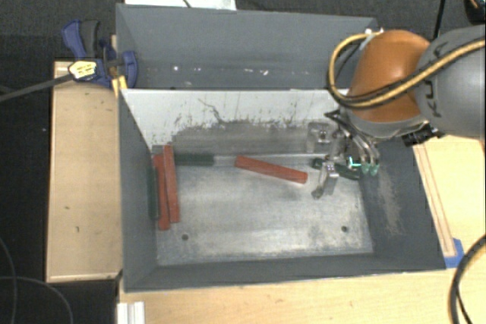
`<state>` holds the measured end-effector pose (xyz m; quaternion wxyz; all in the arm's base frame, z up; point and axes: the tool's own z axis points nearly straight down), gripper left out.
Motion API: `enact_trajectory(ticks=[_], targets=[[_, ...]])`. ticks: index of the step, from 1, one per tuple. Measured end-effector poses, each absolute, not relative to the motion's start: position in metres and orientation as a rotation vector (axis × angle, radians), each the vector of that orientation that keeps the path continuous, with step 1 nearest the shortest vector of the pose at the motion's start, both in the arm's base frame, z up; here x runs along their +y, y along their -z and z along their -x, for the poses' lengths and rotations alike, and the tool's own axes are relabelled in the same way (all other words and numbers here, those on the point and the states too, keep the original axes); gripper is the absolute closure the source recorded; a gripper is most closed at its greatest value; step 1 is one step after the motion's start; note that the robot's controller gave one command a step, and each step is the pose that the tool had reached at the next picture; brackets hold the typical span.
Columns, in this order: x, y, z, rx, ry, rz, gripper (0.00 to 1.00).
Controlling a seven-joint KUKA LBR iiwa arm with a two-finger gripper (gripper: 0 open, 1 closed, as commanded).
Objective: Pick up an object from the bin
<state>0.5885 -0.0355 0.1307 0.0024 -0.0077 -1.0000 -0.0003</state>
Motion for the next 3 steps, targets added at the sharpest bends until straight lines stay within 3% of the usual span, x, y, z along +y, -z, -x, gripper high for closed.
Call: enact_trajectory(ticks=[1, 2, 3], targets=[[0.050, -0.068, -0.585, -3.132, 0.006, 0.202, 0.00], [0.069, -0.102, -0.578, -3.139, 0.004, 0.229, 0.00], [0.061, -0.112, -0.593, -3.113, 0.003, 0.459, 0.00]])
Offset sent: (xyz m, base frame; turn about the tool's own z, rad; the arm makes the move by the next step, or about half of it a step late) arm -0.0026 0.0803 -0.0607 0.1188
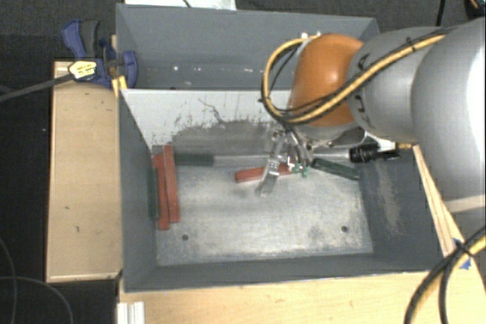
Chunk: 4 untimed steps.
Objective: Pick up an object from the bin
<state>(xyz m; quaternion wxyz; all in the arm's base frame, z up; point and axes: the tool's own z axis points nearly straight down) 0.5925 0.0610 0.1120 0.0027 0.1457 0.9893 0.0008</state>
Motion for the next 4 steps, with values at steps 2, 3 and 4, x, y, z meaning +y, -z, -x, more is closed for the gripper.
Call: enact_trajectory(ticks=[2, 3, 4], targets=[[0.081, -0.070, -0.579, 3.059, -0.001, -0.727, 0.00], [0.080, -0.071, -0.579, 3.058, 0.000, -0.726, 1.00], [0.080, -0.078, -0.580, 3.055, -0.002, -0.720, 1.00]])
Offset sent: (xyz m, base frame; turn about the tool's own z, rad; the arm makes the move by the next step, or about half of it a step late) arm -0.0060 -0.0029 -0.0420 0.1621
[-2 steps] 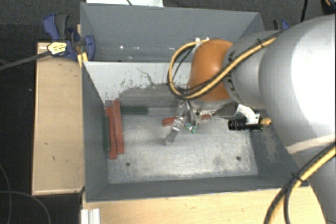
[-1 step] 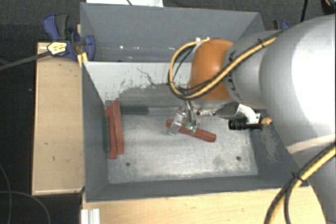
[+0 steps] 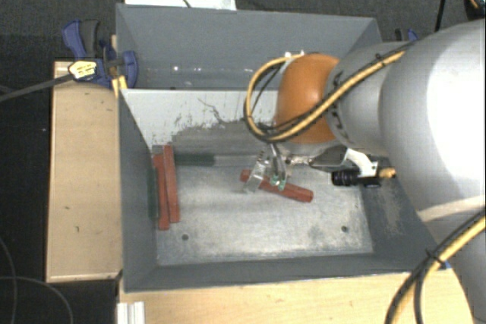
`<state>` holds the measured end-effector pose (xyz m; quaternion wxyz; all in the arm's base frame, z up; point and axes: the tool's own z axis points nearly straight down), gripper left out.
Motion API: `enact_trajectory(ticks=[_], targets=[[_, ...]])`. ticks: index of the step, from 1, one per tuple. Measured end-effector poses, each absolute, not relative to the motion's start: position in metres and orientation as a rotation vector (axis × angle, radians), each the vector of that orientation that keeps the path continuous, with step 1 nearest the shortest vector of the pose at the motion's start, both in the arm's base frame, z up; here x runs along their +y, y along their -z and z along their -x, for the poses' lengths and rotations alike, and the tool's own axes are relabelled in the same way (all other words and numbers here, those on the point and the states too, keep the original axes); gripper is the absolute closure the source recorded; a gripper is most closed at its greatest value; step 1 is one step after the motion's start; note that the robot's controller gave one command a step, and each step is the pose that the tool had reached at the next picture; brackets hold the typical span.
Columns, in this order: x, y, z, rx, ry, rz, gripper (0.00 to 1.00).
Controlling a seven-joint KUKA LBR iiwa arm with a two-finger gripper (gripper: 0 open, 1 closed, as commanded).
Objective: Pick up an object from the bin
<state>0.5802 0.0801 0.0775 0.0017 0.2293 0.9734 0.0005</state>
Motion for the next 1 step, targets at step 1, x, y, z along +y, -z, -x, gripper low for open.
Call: enact_trajectory(ticks=[1], targets=[[0.0803, -0.1254, -0.5818, 3.054, -0.005, -0.711, 1.00]])
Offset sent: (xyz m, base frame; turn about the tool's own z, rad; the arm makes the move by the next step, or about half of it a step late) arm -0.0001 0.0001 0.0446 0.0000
